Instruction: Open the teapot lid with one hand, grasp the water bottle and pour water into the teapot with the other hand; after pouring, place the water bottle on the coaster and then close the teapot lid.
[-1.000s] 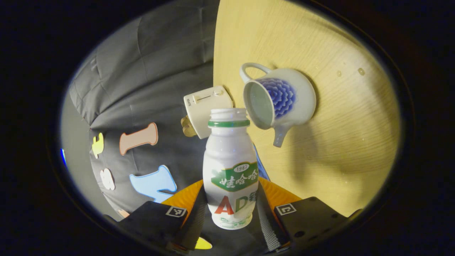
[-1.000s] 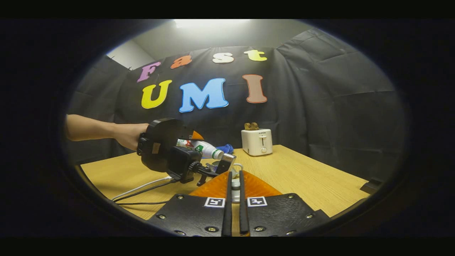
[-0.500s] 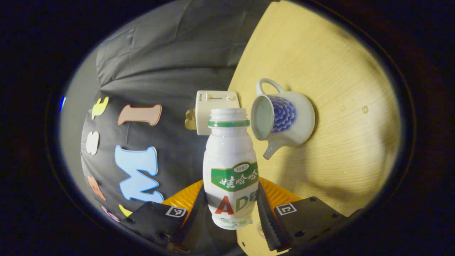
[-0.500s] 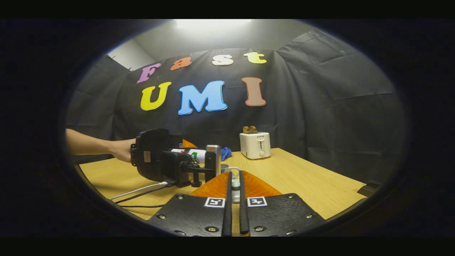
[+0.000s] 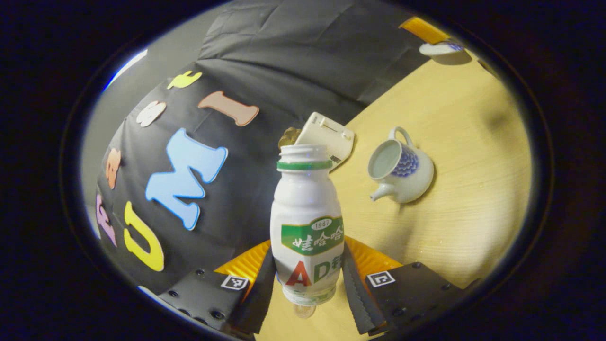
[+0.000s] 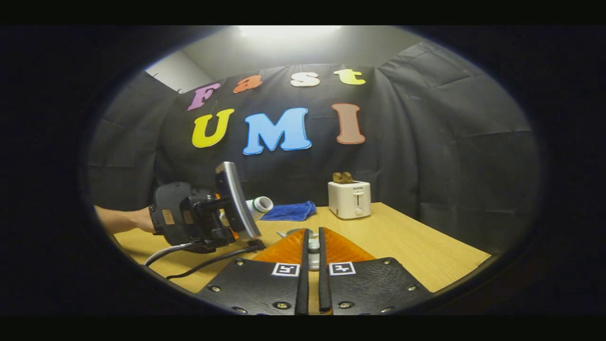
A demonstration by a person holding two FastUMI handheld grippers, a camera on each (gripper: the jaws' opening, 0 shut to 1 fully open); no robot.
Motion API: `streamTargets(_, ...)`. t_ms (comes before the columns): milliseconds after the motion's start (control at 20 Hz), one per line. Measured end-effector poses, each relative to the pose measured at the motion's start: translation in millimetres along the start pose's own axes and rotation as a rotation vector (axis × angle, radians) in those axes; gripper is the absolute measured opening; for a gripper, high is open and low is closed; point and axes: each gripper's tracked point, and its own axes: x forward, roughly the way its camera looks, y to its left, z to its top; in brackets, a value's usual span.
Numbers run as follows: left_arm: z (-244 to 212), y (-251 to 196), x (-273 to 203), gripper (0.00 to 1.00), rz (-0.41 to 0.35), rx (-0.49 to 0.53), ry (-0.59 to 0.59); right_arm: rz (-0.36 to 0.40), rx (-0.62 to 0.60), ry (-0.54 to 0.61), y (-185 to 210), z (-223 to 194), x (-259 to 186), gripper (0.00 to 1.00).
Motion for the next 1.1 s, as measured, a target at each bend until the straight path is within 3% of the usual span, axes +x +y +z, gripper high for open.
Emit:
streamTargets(50, -9.3, 3.6, -3.5, 0.83, 0.007, -0.065, 0.010, 0.008, -0.007, 0.007, 3.3, 0.0, 9.3, 0.08)
streamTargets(100, -17.9, 8.3, -4.6, 0.83, 0.016, -0.133, 0.015, 0.013, -0.013, 0.012, 5.9, 0.6, 16.4, 0.25)
streamTargets(150, -25.0, 13.2, -7.0, 0.84, 0.023, -0.202, 0.020, 0.024, -0.016, 0.016, 9.6, 1.0, 25.0, 0.08)
streamTargets(250, -32.1, 32.5, -3.7, 0.83, 0.041, -0.335, -0.001, 0.037, -0.032, 0.027, 16.1, -1.2, 42.1, 0.08)
streamTargets(300, -33.4, 37.7, -5.3, 0.76, 0.046, -0.396, -0.014, 0.045, -0.039, 0.033, 19.1, -2.7, 51.5, 0.08)
streamTargets(350, -35.5, 43.9, -7.5, 0.83, 0.053, -0.451, -0.025, 0.050, -0.044, 0.043, 21.1, -5.2, 62.2, 0.08)
streamTargets(400, -36.9, 49.1, -13.4, 0.83, 0.057, -0.499, -0.040, 0.050, -0.054, 0.050, 21.4, -7.4, 72.9, 0.08)
streamTargets(450, -35.5, 56.6, -16.0, 0.83, 0.060, -0.541, -0.054, 0.042, -0.065, 0.054, 19.7, -8.1, 83.9, 0.00)
streamTargets(600, -31.6, 73.8, -16.8, 0.83, 0.078, -0.630, -0.101, 0.033, -0.087, 0.076, 20.6, -14.0, 109.6, 0.00)
streamTargets(700, -34.7, 81.8, -22.8, 0.69, 0.096, -0.664, -0.121, 0.030, -0.108, 0.085, 23.5, -17.6, 122.0, 0.00)
streamTargets(750, -35.5, 83.7, -24.6, 0.82, 0.093, -0.689, -0.130, 0.031, -0.116, 0.088, 25.8, -19.1, 126.4, 0.00)
streamTargets(850, -41.1, 91.4, -26.8, 0.82, 0.109, -0.745, -0.144, 0.032, -0.122, 0.094, 27.8, -22.8, 133.4, 0.00)
streamTargets(900, -42.7, 92.7, -28.5, 0.76, 0.101, -0.769, -0.150, 0.028, -0.122, 0.099, 27.5, -26.0, 137.2, 0.08)
streamTargets(950, -44.8, 98.2, -30.5, 0.79, 0.111, -0.794, -0.159, 0.025, -0.118, 0.103, 27.1, -29.0, 140.2, 0.00)
streamTargets(1000, -48.1, 100.6, -32.4, 0.82, 0.113, -0.813, -0.162, 0.022, -0.114, 0.103, 26.9, -30.9, 142.6, 0.08)
streamTargets(1050, -53.3, 104.3, -34.0, 0.82, 0.120, -0.828, -0.160, 0.014, -0.111, 0.109, 24.9, -33.6, 145.7, 0.00)
streamTargets(1100, -57.9, 106.1, -33.5, 0.82, 0.125, -0.840, -0.158, 0.011, -0.104, 0.115, 24.0, -36.3, 147.0, 0.08)
